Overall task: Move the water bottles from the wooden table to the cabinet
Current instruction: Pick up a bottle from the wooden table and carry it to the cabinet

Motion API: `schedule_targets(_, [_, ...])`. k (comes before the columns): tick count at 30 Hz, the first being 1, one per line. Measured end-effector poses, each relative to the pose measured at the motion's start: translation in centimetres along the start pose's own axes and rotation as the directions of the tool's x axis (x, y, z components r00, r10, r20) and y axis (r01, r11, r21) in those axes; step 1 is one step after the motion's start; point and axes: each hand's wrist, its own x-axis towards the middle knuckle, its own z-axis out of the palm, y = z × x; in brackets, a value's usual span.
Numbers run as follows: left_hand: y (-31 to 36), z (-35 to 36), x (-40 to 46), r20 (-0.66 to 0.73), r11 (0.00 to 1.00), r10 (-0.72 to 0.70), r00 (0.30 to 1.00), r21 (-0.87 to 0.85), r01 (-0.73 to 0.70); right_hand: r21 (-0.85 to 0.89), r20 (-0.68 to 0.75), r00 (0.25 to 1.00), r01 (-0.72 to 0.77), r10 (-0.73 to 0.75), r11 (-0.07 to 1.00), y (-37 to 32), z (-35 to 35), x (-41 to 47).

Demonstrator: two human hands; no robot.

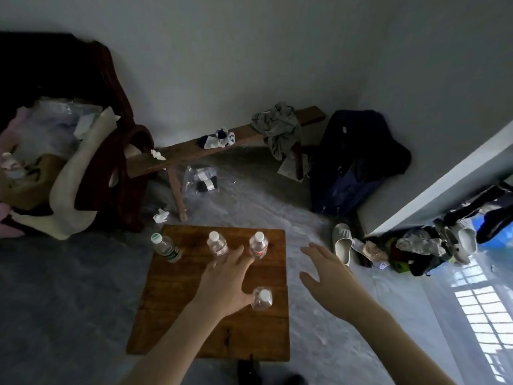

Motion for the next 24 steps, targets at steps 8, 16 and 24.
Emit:
schedule_targets(8, [-2.3,6.9,3.9,0.080,0.994,0.029,0.996,-0.103,-0.021,0.149,0.067,0.998,-0.015,0.005,0.989,3.0,7.0,5.6])
schedule_targets(16, [-3.5,16.3,7.4,0.108,0.953,0.020,0.994,-0.303,0.014,0.240,0.137,0.990,-0.075,0.043,0.968,7.3,14.9,9.2])
schedule_targets(24, [-4.0,24.8,10.4,0.047,0.844,0.042,0.998,-0.536,-0.011,0.257,0.244,0.969,-0.107,0.042,0.960,11.6,23.2,11.2])
